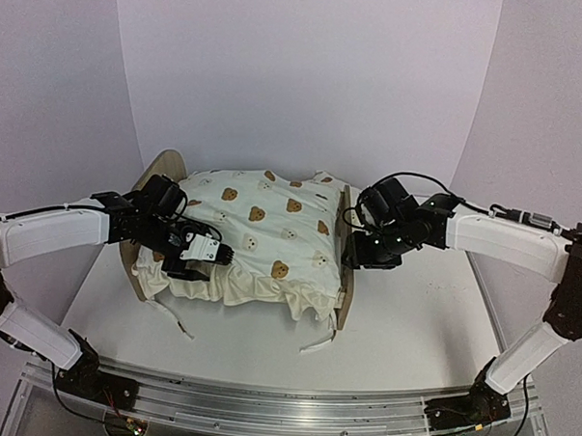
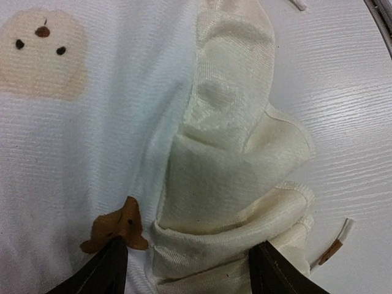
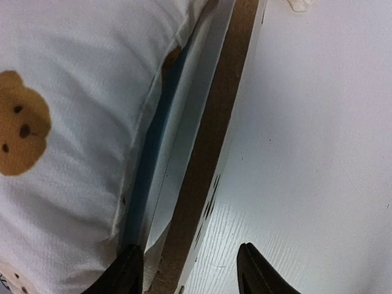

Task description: Set up the pet bed

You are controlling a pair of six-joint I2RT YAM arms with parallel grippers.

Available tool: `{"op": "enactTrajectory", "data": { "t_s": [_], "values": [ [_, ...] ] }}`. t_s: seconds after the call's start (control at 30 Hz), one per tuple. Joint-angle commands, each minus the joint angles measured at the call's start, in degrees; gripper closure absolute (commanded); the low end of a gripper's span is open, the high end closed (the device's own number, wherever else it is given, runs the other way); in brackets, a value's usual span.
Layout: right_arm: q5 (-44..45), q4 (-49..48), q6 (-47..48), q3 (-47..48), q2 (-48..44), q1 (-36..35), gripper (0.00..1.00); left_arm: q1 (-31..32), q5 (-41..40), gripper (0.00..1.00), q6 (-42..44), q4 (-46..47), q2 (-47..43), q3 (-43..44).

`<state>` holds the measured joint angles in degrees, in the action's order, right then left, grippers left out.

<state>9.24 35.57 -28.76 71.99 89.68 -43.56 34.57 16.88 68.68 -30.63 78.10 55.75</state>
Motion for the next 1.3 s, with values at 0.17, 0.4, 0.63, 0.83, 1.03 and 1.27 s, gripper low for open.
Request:
{"op": "enactTrajectory", "data": {
  "t_s": [0.17, 0.4, 0.63, 0.83, 1.03, 1.27],
  "values": [
    [-4.3, 0.7, 3.1, 6.4, 6.0, 4.7, 0.63, 0.7, 12.3, 0.28, -1.5, -16.3, 0.0, 13.9],
    [-6.1, 0.8, 5.6, 11.7, 10.9, 8.5, 0.73, 10.2, 10.1, 0.32, -12.2, -14.4, 1.2, 17.1],
    [-8.7, 0.9, 8.6, 19.9, 17.6, 13.1, 0.83, 16.1, 3.1, 0.36, -16.8, -1.8, 9.1, 16.2],
    [-13.8, 0.9, 9.6, 27.6, 24.0, 15.8, 0.86, 16.2, 0.7, 0.35, -13.9, 3.3, 19.0, 20.5],
    [-19.7, 3.3, 11.6, 37.1, 26.8, 16.4, 0.7, 15.8, 0.2, 0.34, -15.8, 7.7, 24.7, 25.8],
    [-18.4, 4.1, 12.0, 28.6, 15.0, 17.4, 0.5, 12.8, 4.4, 0.34, -19.9, 6.0, 29.0, 32.4]
  ]
}}
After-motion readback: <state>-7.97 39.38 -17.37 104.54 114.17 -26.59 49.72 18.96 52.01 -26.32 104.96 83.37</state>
